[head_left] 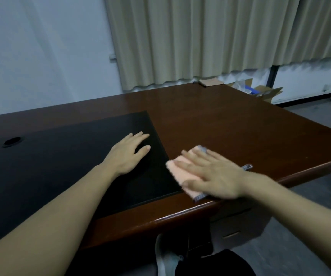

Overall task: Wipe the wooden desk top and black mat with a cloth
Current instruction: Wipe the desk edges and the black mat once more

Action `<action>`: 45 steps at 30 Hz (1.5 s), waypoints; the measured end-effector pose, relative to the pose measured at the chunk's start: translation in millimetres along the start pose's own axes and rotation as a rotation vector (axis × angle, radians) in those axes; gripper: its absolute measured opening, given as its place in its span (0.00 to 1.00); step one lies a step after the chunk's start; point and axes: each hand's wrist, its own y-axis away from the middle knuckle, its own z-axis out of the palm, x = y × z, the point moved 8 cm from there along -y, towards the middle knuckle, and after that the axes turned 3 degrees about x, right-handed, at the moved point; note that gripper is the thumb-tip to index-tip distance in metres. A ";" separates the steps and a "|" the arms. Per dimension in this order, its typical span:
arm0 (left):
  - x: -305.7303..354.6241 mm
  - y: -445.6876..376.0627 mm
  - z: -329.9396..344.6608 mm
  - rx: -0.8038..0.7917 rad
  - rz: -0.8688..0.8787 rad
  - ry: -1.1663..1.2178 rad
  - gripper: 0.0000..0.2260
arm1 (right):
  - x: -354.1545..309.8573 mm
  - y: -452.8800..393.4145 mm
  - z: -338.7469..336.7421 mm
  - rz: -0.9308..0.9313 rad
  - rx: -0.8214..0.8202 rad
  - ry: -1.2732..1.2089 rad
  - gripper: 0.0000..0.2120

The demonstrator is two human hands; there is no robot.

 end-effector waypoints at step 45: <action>14.5 12.9 -17.8 0.213 0.093 -0.091 0.16 | 70.7 37.4 4.0 0.218 0.095 -0.002 0.29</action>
